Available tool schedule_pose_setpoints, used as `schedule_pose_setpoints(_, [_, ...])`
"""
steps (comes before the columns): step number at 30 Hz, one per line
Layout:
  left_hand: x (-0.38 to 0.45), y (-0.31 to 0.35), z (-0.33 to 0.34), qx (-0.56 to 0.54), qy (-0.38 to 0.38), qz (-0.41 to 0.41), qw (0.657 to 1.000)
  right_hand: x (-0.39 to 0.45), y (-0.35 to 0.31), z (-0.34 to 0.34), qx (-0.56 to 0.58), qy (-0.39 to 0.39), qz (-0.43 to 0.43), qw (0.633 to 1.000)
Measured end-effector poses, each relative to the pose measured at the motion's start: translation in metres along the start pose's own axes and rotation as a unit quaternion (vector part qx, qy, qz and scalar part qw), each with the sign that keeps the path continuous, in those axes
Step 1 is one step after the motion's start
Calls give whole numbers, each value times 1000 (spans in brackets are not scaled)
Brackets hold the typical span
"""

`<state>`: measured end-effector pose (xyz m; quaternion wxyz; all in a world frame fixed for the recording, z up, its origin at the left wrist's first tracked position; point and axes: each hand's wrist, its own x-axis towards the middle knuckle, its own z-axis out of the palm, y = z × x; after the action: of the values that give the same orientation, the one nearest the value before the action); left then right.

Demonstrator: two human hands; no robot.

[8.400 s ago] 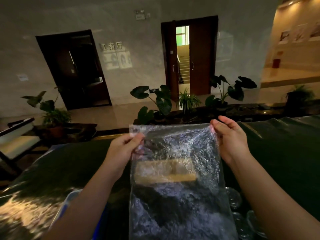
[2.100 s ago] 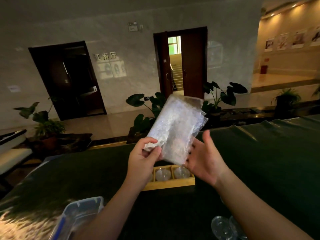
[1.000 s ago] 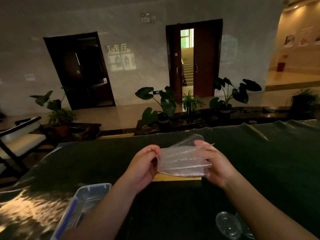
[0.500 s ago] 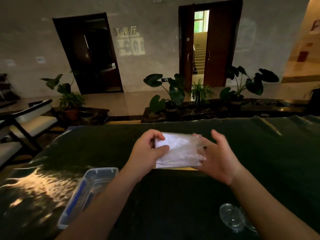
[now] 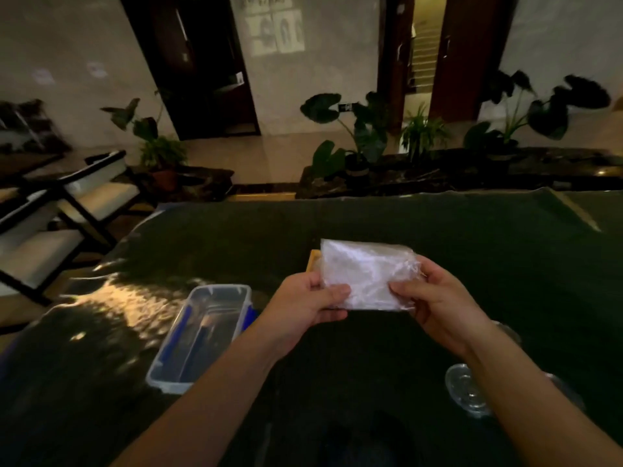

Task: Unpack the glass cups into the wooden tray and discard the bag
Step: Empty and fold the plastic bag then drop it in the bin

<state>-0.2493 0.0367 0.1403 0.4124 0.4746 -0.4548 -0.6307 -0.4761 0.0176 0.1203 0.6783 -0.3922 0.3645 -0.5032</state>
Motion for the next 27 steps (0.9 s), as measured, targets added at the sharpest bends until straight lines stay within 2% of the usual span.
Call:
schedule_pose_setpoints(4, [-14, -12, -18, 6, 44, -6, 999, 8, 21, 14, 5, -14, 50, 999])
schedule_pose_setpoints(8, [-42, -27, -58, -35, 96, 4, 995, 20, 46, 54, -17, -42, 89, 995])
schedule_pose_setpoints(12, [-86, -45, -117, -80, 171, 27, 982, 35, 76, 123, -54, -92, 127, 986])
schedule_pose_setpoints(15, [-137, -60, -170, -119, 242, 37, 962, 40, 112, 194, -65, -164, 179, 968])
schedule_pose_setpoints(19, [-222, -93, -238, -155, 357, 41, 920, 33, 181, 298, -111, -241, 235, 935])
schedule_pose_setpoints(24, [-329, -152, -293, -188, 502, 21, 844, 4, 287, 414, -198, -321, 306, 874])
schedule_pose_setpoints(25, [-348, -167, -302, -189, 527, 11, 828, -2, 308, 432, -230, -343, 301, 859])
schedule_pose_setpoints(27, [-385, -197, -319, -166, 591, -12, 789, -5, 356, 459, -359, -395, 200, 822])
